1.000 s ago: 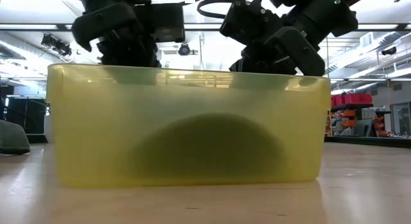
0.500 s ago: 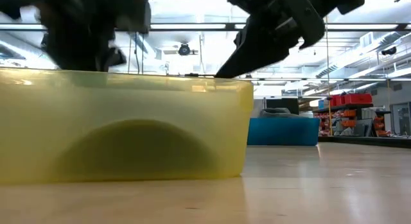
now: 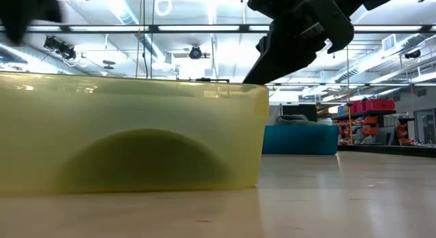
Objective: Pick & Place hat
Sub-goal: Put the dark gray cap into the blue bin
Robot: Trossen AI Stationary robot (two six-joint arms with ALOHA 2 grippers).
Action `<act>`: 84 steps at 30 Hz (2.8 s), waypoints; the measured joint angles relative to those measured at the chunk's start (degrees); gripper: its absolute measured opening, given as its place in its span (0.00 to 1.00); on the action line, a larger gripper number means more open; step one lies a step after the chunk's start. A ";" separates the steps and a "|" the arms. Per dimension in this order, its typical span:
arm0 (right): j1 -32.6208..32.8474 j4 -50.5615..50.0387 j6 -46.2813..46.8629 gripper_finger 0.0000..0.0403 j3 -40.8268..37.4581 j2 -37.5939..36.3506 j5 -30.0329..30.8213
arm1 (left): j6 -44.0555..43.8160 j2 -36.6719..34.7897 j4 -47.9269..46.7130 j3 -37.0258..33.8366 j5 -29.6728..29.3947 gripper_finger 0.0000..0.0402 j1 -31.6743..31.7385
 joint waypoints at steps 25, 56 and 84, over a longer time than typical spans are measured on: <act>0.11 -1.26 2.66 0.02 0.00 -0.02 0.00 | -29.40 0.10 12.89 -22.58 10.81 0.55 -10.09; 1.61 11.19 -18.57 0.33 5.71 -0.83 -0.52 | -10.66 -0.32 -6.97 10.57 -17.10 0.04 -8.38; -0.67 -3.63 -20.38 0.41 13.00 -0.85 -7.68 | 47.77 6.70 27.50 7.75 -9.69 0.04 13.02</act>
